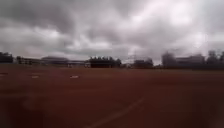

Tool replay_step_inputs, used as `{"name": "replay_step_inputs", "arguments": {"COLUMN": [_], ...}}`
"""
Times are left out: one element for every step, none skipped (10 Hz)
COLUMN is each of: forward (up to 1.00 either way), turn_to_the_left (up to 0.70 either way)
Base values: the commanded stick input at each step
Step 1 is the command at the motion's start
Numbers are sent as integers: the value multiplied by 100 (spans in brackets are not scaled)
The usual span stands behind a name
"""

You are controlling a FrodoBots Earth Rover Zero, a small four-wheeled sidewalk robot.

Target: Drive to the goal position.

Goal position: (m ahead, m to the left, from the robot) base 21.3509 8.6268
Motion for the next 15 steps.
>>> {"name": "replay_step_inputs", "arguments": {"forward": [70,70,70,70,70,70,70,70,70,70,70,70,70,70,70], "turn_to_the_left": [0,0,0,0,0,0,0,0,0,0,0,0,0,0,0]}}
